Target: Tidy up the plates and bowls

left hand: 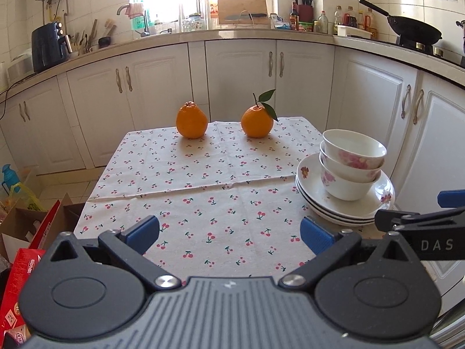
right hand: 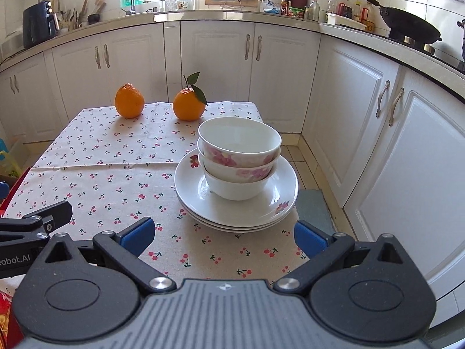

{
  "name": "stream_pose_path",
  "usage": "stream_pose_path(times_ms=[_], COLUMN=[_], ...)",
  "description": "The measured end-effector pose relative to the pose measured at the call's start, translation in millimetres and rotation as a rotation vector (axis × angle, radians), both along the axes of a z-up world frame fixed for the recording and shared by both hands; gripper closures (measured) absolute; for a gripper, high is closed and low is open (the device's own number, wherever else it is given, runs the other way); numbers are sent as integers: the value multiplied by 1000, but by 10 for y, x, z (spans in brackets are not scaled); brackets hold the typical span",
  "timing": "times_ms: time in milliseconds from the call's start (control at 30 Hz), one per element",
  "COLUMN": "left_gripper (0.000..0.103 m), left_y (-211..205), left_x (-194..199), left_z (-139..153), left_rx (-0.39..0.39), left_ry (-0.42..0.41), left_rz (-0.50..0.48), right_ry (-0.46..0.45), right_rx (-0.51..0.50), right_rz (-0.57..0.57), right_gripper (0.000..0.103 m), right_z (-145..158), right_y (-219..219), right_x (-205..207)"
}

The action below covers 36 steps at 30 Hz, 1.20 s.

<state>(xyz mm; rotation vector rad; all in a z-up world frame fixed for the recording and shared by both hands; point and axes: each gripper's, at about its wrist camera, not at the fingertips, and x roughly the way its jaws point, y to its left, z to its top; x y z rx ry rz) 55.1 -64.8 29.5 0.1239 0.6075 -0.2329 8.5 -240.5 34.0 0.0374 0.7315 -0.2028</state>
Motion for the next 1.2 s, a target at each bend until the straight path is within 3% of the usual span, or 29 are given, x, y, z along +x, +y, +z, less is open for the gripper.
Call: stream_pose_path(times_ms=[1200], left_gripper=[1], left_y=[22], left_x=[20], left_z=[-24], left_rx=[-4], left_ry=[24], left_rz=[34], right_ry=[-8], right_rx=[-24], right_rz=[-1], right_gripper=[0], right_z=[20], right_y=[56], right_x=[-7])
